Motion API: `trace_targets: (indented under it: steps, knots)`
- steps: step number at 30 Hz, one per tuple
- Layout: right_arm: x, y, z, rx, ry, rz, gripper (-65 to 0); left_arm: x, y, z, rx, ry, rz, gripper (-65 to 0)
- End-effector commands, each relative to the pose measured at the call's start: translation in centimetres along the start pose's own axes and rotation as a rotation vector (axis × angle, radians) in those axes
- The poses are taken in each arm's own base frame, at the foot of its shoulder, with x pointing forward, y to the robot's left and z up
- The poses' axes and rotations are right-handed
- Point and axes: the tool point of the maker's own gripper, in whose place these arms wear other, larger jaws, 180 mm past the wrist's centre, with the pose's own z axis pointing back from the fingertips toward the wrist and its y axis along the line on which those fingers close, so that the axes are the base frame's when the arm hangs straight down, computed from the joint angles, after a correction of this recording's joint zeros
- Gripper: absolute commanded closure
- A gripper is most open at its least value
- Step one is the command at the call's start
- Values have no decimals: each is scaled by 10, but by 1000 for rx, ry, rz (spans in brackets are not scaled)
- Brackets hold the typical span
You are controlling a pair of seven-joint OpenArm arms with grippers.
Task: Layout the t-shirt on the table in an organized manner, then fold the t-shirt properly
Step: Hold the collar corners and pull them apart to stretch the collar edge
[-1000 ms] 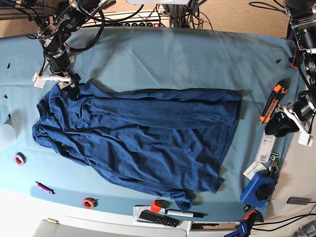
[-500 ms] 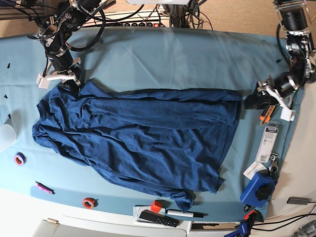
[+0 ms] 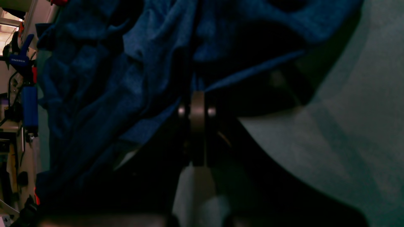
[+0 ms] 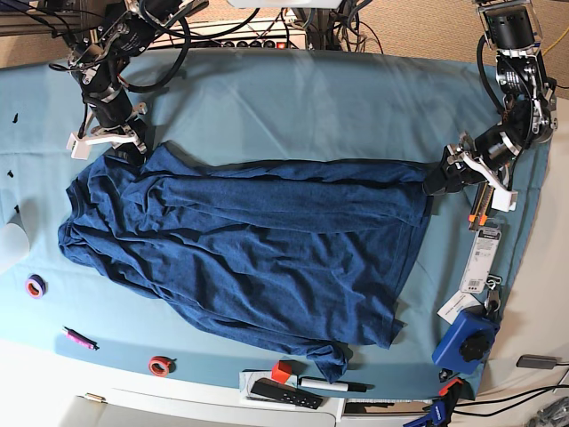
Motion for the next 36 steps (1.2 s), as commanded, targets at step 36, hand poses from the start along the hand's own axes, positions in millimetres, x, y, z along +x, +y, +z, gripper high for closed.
trace_targets:
  steps: [36]
  knots:
    - [14,7,1,26,-46,17,0,-17,11,-1,82,146,-61,-313]
